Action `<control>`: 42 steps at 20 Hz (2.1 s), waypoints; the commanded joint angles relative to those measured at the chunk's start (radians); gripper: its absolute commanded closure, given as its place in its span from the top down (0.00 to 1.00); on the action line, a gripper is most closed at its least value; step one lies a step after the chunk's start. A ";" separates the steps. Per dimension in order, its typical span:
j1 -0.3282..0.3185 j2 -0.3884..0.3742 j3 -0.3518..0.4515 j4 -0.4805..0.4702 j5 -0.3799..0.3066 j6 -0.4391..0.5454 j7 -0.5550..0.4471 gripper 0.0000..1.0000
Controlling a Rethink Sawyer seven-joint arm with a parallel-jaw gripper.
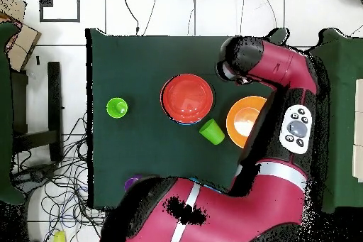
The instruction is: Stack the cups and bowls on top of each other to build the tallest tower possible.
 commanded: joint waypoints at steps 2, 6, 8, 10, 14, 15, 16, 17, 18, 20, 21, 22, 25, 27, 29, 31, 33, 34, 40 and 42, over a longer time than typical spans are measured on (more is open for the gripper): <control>0.002 0.007 0.134 0.117 -0.091 -0.047 -0.222 1.00; 0.002 0.009 0.136 0.120 -0.093 -0.046 -0.220 1.00; 0.000 0.007 0.138 0.124 -0.095 -0.037 -0.227 1.00; -0.001 0.007 0.139 0.125 -0.096 -0.029 -0.232 1.00; 0.000 0.009 0.142 0.145 -0.098 -0.049 -0.225 1.00; 0.001 0.011 0.141 0.147 -0.099 -0.052 -0.222 1.00; -0.001 0.014 0.142 0.150 -0.100 -0.055 -0.221 1.00; -0.001 0.015 0.142 0.153 -0.101 -0.057 -0.222 1.00; -0.002 0.017 0.141 0.155 -0.102 -0.060 -0.222 1.00; -0.003 0.018 0.140 0.161 -0.106 -0.061 -0.225 1.00; -0.001 0.019 0.138 0.163 -0.109 -0.061 -0.223 1.00; -0.001 0.021 0.136 0.161 -0.110 -0.057 -0.222 1.00; -0.003 0.024 0.136 0.172 -0.113 -0.071 -0.219 1.00; -0.003 0.025 0.134 0.181 -0.116 -0.082 -0.215 1.00; -0.002 0.024 0.133 0.185 -0.118 -0.076 -0.210 1.00; -0.004 0.026 0.133 0.181 -0.123 -0.068 -0.209 1.00; -0.007 0.024 0.135 0.185 -0.129 -0.070 -0.208 1.00; -0.008 0.024 0.136 0.188 -0.133 -0.074 -0.207 1.00; -0.011 0.024 0.137 0.184 -0.157 -0.073 -0.199 1.00; -0.011 0.026 0.135 0.180 -0.164 -0.073 -0.196 1.00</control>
